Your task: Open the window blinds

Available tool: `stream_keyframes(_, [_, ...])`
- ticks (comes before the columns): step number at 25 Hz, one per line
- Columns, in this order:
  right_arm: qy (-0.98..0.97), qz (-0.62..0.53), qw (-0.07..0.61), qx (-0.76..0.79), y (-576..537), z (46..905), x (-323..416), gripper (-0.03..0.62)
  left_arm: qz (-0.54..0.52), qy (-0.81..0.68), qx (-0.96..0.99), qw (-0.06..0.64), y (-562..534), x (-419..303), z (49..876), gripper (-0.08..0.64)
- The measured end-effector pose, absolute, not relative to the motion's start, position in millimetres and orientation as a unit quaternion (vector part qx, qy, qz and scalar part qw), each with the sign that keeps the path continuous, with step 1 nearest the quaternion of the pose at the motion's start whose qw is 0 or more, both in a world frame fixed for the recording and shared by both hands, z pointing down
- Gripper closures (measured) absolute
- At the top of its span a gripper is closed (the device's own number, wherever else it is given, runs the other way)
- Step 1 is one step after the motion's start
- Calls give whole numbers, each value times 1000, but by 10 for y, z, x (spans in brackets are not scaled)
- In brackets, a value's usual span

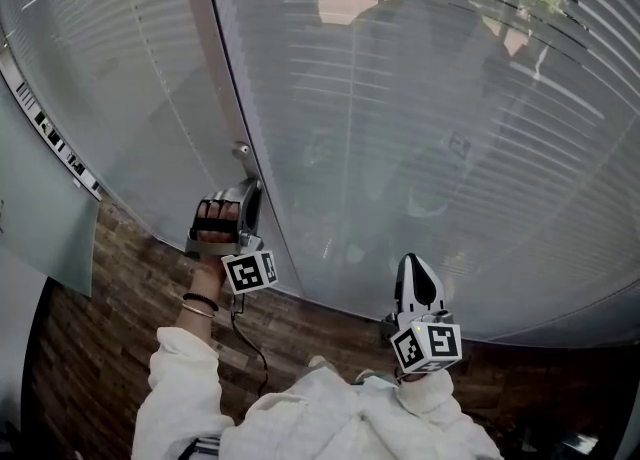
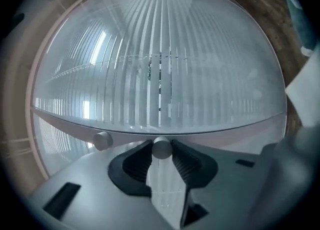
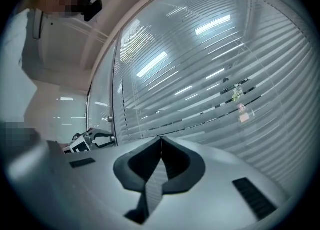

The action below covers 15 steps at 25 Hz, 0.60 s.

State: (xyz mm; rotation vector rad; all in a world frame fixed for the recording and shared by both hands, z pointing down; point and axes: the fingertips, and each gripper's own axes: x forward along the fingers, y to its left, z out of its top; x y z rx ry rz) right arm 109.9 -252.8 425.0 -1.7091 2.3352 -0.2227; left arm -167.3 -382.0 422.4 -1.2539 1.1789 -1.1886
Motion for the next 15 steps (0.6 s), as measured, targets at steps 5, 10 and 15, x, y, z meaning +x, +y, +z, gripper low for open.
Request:
stream_keyframes(5, [798,-76,123,-586,-2543,4260,1088,580,-471,506,-559,457,-3824,-1671,4207,436])
stream_keyframes(10, [799,-82,124,-582,-2559,4276,1055,580,-359,584,-654,320,-3837,-1708,4172,437])
stream_keyframes(15, [798,-82,127,-583,-2565,4262,1057,580,-279,621,-697,225,-3825,-1720,4136,437])
